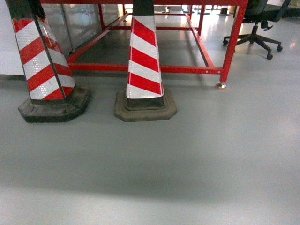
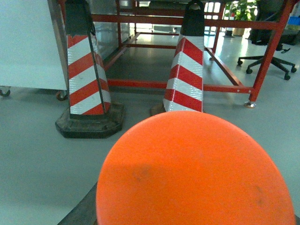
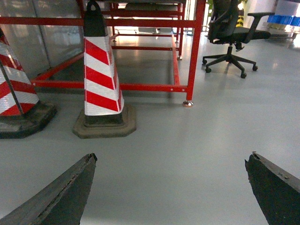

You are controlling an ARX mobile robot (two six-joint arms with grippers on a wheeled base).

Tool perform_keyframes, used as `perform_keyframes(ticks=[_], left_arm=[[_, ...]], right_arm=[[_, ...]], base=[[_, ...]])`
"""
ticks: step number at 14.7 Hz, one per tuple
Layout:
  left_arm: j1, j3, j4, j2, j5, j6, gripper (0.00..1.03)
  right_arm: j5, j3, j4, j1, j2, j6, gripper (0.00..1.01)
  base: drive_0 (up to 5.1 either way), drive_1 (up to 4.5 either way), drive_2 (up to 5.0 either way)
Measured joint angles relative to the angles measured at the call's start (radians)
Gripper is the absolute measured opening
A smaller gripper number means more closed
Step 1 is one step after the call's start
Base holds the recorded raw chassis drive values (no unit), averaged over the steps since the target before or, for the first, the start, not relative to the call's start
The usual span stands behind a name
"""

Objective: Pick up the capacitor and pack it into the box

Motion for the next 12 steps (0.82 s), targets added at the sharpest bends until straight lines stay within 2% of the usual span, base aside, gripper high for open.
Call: perform_keyframes(ticks=[1,10,12], left_arm=[[0.000,0.000,0.005,0.000,0.000,0.000,0.44],[0.000,0.000,-0.001,0.000,0.003,0.000,0.44],[0.000,0.000,0.002,0.000,0.003,0.000,0.44]], right_arm=[[-0.001,0.000,-0.005,0.000,0.000,0.000,0.98],[0.001,0.000,-0.005,0.000,0.000,0.000,0.98],[0.000,0.000,-0.006,0.000,0.000,0.000,0.98]], base=[[0.0,0.00,0.0],[0.1,3.87,-3.7],[2.5,2.44,-5.0]])
